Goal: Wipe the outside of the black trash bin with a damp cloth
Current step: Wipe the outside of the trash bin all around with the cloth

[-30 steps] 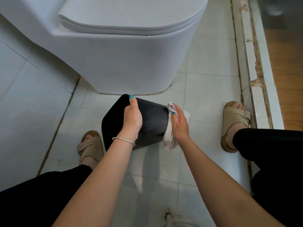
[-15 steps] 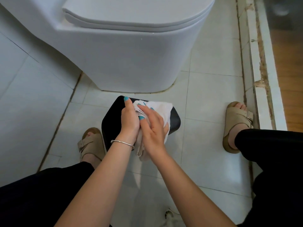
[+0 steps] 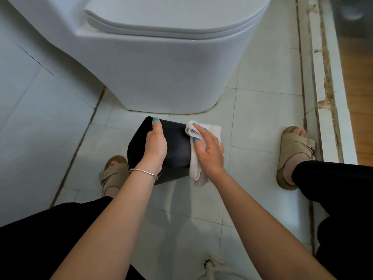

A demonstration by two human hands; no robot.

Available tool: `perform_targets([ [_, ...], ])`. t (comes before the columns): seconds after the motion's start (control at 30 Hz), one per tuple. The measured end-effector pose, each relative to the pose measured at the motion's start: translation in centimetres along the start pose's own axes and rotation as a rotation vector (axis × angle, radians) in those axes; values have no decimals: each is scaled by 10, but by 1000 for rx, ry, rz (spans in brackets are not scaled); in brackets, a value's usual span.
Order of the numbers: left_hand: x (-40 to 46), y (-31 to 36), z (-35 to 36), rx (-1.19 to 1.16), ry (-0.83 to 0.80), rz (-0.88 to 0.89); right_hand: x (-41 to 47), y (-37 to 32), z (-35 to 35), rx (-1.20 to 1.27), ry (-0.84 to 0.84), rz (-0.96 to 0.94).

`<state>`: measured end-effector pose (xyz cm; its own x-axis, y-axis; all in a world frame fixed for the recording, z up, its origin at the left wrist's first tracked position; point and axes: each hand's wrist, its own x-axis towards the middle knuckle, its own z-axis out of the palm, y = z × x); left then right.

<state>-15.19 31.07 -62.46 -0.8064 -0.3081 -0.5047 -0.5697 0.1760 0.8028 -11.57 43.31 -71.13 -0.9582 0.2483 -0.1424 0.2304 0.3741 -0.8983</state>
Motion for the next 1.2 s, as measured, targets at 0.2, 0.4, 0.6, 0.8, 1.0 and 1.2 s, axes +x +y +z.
perform_targets([
  [0.2,-7,6,6,27,-18,34,26,32,-22,41,47,240],
  [0.4,1,-3,-7,54,39,25,20,27,-13,143,126,340],
  [0.6,0,-1,1,32,15,45,-10,-9,12,252,125,180],
  [0.8,4,-9,-7,3,-11,68,-41,-48,32,165,-15,-48],
  [1.0,4,-8,-7,-28,12,40,-34,-31,26,-16,-68,-209],
  [1.2,2,-5,-10,33,41,33,-5,5,13,-45,24,-73],
])
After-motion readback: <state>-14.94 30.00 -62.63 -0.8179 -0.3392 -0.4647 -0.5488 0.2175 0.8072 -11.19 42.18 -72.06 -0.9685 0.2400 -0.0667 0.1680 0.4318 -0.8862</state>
